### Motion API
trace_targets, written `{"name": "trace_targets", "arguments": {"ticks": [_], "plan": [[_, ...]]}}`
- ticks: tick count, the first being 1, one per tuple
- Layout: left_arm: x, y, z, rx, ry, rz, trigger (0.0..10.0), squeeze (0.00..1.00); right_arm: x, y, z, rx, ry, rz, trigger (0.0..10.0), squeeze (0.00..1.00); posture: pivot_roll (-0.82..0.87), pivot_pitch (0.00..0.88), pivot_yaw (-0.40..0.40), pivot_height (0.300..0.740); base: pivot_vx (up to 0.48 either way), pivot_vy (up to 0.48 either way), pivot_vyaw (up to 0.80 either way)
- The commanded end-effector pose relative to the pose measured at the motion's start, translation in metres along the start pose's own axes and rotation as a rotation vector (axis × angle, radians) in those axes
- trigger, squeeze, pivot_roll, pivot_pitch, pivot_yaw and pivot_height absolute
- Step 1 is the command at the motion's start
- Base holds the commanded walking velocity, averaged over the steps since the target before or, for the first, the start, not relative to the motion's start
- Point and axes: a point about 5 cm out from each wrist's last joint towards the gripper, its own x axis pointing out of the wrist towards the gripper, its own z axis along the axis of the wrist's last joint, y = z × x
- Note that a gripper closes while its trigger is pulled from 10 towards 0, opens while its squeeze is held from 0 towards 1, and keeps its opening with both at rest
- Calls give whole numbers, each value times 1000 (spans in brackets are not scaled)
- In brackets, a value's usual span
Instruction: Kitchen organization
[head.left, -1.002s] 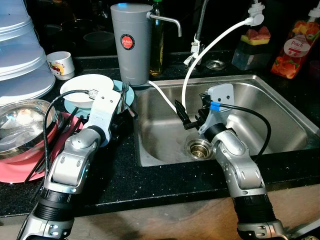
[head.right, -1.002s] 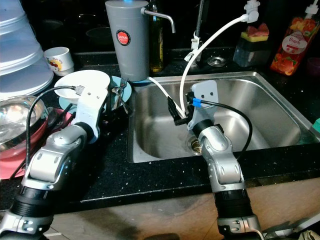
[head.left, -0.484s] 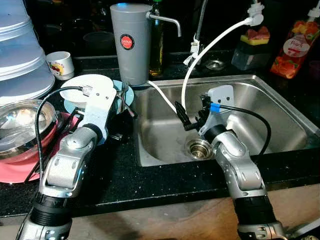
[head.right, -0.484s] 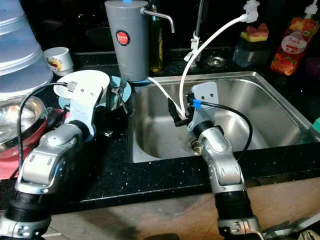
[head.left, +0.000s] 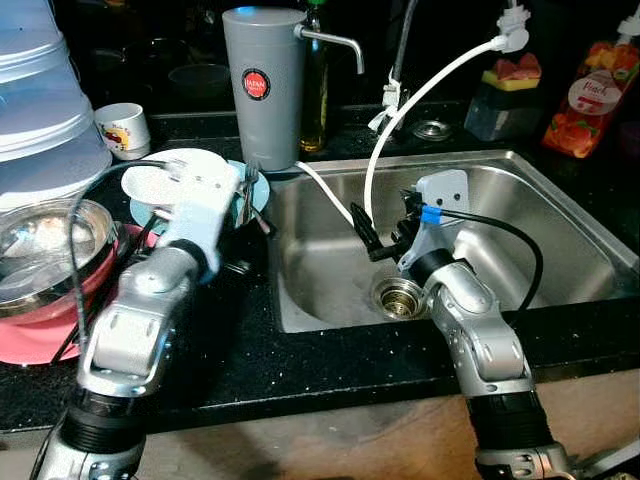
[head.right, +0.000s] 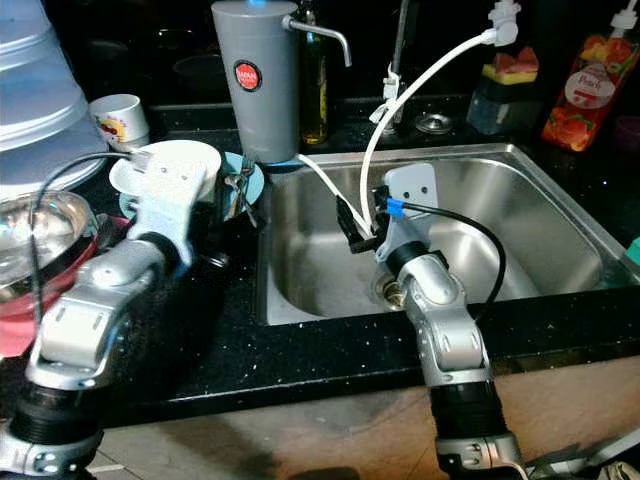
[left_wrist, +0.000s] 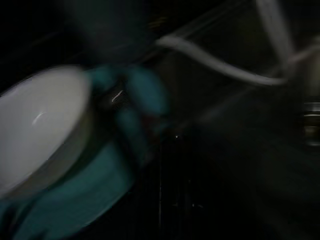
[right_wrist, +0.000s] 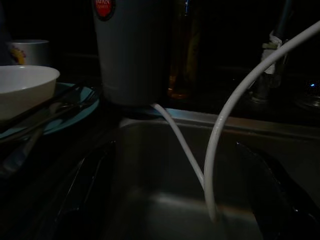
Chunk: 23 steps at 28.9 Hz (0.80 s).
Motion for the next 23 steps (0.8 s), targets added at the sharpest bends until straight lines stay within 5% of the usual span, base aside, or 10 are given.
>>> {"name": "trace_targets", "arguments": {"ticks": [1,3,4,5,6,7,10,16,23], "plan": [[0,1,11,70,-61,10,10000,0,0,-2,1,7,3,3,10000,0,16,0,-8,740,0,0,0],[2,14,11,140,-77,90,10000,0,1,-2,2,6,2,1,10000,0,12,0,-7,740,0,0,0],[3,26,11,176,-69,155,10000,133,1,-3,2,7,1,-3,10000,0,12,0,-10,740,0,0,0],[3,26,11,176,-69,155,10000,133,1,-3,2,7,1,-3,10000,0,12,0,-10,740,0,0,0],[3,38,10,203,-58,211,10000,1000,1,-3,3,7,0,-5,10000,0,14,0,-12,740,0,0,0],[3,57,10,190,-36,279,10000,1000,2,-4,3,9,-2,-7,10000,0,17,0,-14,740,0,0,0],[3,69,10,148,-22,302,10000,1000,2,-4,3,10,-2,-6,10000,0,19,0,-15,740,0,0,0],[11,77,2,227,30,238,10000,1000,3,-3,4,10,-2,0,10000,0,15,0,-17,740,0,0,0],[22,83,-1,200,96,171,10000,1000,4,-6,7,3,-5,-1,10000,0,3,6,-17,740,0,0,0]]}}
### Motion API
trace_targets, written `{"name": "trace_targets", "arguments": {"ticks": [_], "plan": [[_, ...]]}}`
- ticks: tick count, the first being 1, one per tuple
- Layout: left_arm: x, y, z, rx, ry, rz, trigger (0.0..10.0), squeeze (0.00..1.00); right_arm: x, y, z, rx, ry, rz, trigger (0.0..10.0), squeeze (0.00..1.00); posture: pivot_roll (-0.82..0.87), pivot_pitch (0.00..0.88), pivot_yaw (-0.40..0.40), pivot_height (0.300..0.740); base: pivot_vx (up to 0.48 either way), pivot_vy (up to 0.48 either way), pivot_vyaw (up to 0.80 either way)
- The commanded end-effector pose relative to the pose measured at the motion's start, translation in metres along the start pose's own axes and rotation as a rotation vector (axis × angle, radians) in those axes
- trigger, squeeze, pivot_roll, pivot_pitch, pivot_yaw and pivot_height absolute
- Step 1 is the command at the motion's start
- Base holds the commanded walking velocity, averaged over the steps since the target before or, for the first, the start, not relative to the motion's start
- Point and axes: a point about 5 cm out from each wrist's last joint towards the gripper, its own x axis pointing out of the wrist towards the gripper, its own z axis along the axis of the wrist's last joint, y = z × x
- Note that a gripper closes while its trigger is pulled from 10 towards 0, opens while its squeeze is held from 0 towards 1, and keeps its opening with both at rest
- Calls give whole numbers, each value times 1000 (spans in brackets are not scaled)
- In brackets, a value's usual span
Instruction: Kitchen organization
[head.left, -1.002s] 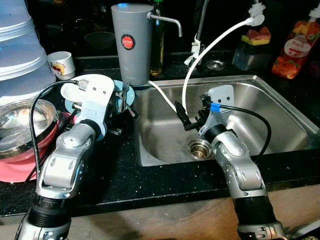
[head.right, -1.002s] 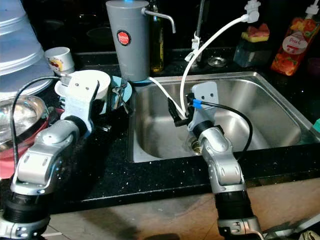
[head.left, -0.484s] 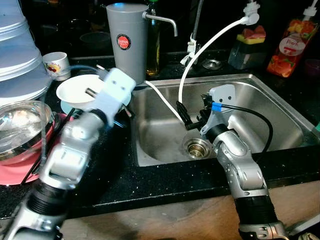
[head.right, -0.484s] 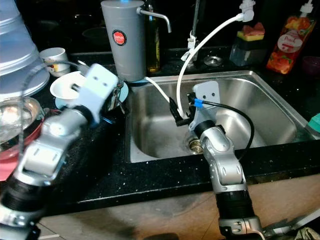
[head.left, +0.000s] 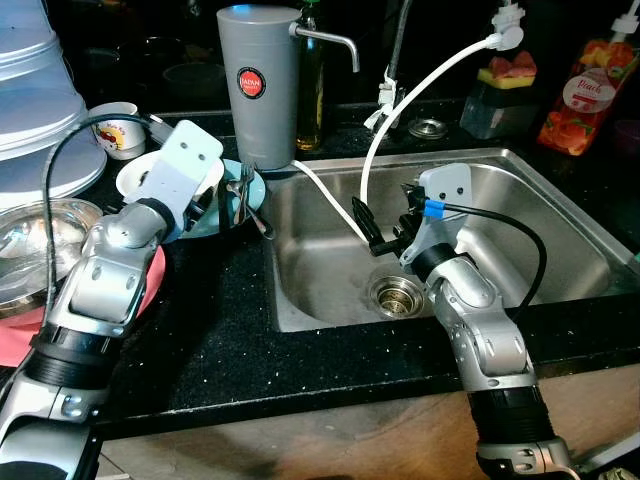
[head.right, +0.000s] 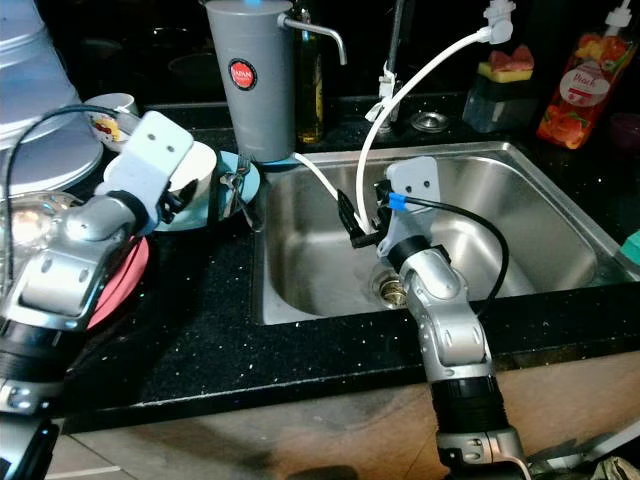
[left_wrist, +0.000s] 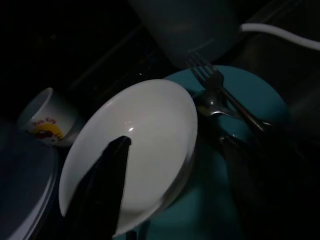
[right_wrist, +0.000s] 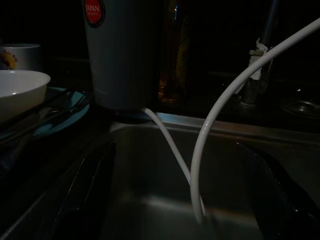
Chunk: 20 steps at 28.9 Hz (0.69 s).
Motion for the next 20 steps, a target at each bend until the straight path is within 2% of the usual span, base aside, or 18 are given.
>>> {"name": "trace_targets", "arguments": {"ticks": [1,3,4,5,6,7,9,16,18,20], "plan": [[3,4,-1,0,22,-13,10000,1000,1,-3,1,13,9,-2,10000,0,3,6,-17,740,0,0,0],[4,6,0,-1,25,-12,10000,1000,1,-3,1,12,9,-2,10000,0,1,8,-17,740,0,0,0],[8,10,0,2,29,-23,10000,486,1,-4,2,9,9,-1,10000,0,-1,10,-16,740,0,0,0],[8,10,0,2,29,-23,10000,486,1,-4,2,9,9,-1,10000,0,-1,10,-16,740,0,0,0],[10,12,1,6,32,-24,10000,173,1,-4,2,7,9,0,10000,0,-1,10,-16,740,0,0,0],[11,15,1,5,41,-29,10000,0,1,-4,2,7,9,2,10000,0,-3,12,-15,740,0,0,0],[11,15,1,5,41,-29,10000,0,1,-4,2,7,9,2,10000,0,-3,12,-15,740,0,0,0],[16,27,-4,-28,132,-62,10000,0,1,1,4,22,34,72,10000,0,-7,16,-14,740,0,0,0],[17,27,-5,-39,145,-75,10000,0,1,2,5,27,39,102,10000,0,-7,16,-14,740,0,0,0],[15,27,-6,-47,161,-115,10000,0,-1,9,8,35,49,191,10000,0,-7,19,-15,740,0,0,0]]}}
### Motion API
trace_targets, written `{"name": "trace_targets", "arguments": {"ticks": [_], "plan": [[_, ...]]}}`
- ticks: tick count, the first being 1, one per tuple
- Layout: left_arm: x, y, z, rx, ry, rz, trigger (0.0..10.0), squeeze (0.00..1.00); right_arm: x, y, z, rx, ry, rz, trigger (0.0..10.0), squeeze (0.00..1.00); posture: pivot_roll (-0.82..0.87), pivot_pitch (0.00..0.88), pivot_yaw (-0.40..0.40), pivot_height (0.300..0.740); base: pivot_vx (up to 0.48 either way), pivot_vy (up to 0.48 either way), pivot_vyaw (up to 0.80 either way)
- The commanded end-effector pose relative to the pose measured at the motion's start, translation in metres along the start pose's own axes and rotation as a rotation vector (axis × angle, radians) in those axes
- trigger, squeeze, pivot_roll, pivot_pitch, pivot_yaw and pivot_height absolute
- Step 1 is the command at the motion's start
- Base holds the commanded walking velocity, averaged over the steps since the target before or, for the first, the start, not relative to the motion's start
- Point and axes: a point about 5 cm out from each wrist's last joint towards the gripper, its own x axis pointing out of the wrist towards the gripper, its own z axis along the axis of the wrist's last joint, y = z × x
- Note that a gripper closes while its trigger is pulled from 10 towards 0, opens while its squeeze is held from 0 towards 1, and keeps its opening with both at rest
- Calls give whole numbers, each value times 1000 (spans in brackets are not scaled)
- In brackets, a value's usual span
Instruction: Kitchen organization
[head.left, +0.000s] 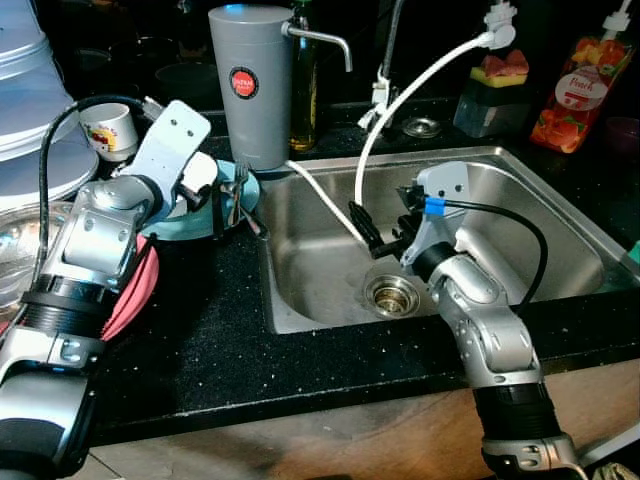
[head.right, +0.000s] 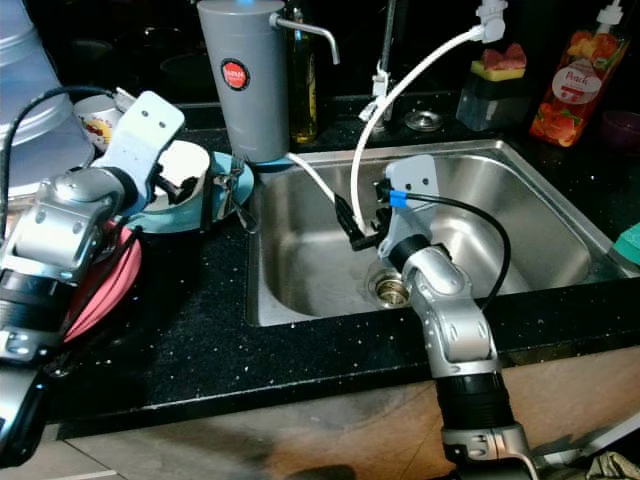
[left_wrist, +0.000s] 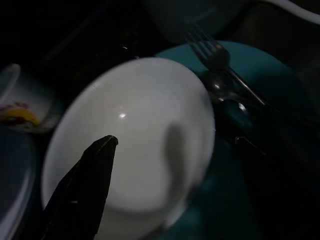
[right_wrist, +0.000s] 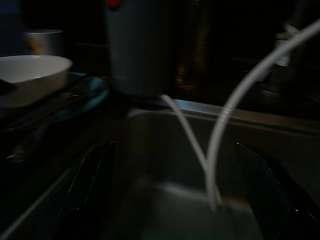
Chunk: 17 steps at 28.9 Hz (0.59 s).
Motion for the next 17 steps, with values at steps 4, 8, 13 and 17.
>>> {"name": "trace_targets", "arguments": {"ticks": [4,8,13,17], "plan": [[-3,4,-4,-6,48,-66,10000,0,-1,16,10,6,0,170,10000,0,-6,18,-14,740,0,0,0],[-5,3,-8,-20,90,-117,10000,0,-2,29,15,9,5,277,10000,0,-1,18,-18,740,0,0,0],[-3,5,-19,-11,143,-119,10000,0,-1,34,15,19,10,301,10000,0,1,17,-18,740,0,0,0],[-3,5,-21,-10,154,-120,10000,0,-2,35,15,20,13,309,10000,0,1,17,-18,740,0,0,0]]}}
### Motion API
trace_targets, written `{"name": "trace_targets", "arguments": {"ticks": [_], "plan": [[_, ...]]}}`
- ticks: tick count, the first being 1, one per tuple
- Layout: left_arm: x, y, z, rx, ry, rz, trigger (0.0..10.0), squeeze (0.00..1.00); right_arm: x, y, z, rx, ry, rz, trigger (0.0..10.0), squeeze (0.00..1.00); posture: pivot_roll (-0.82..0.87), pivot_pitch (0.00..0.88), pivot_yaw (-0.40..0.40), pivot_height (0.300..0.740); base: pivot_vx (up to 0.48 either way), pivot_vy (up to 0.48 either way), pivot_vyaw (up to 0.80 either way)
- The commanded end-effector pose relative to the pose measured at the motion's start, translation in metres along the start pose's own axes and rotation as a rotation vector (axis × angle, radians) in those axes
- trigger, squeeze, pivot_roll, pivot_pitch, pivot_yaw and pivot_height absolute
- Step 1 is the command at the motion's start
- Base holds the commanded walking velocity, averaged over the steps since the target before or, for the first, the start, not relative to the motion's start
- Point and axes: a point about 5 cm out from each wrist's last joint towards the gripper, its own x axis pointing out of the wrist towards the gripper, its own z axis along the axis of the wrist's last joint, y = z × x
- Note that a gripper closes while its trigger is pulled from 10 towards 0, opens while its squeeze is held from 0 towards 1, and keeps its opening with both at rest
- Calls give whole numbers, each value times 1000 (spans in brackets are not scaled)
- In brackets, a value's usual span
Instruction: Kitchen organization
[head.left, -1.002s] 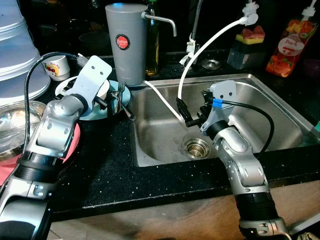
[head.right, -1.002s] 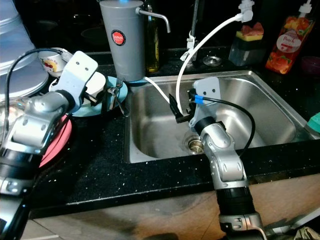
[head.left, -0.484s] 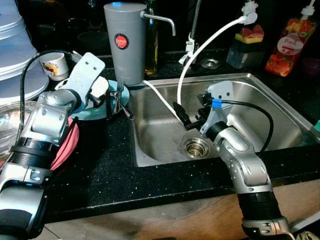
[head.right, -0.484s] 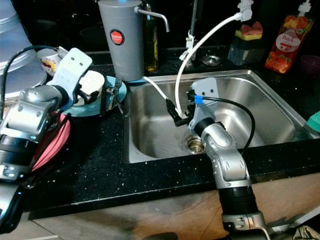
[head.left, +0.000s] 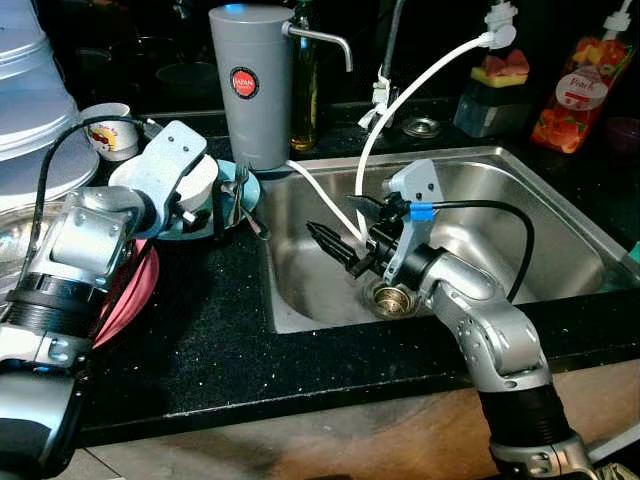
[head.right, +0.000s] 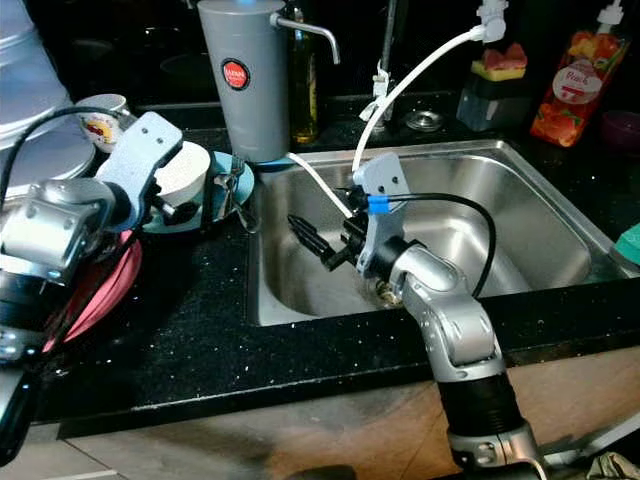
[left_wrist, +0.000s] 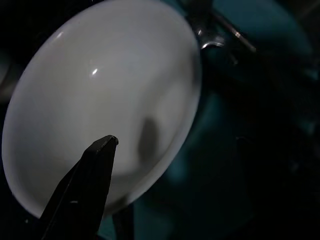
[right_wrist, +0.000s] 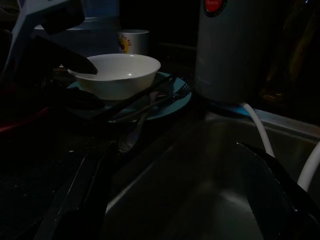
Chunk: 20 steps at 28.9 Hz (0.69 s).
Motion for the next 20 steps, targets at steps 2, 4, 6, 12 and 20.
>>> {"name": "trace_targets", "arguments": {"ticks": [2,4,6,12,20], "plan": [[2,2,-8,0,40,6,4627,0,2,10,2,0,2,48,10000,0,0,17,-17,740,0,0,0],[1,3,-8,0,44,7,3765,0,2,12,3,4,5,63,10000,0,-1,17,-16,740,0,0,0],[1,3,-8,0,44,7,3765,0,2,12,3,4,5,63,10000,0,-1,17,-16,740,0,0,0],[1,5,-8,5,42,19,0,0,1,13,4,2,12,69,10000,0,-2,15,-15,740,0,0,0],[1,10,-3,29,13,58,0,0,0,13,4,1,16,66,10000,0,-1,14,-14,740,0,0,0]]}}
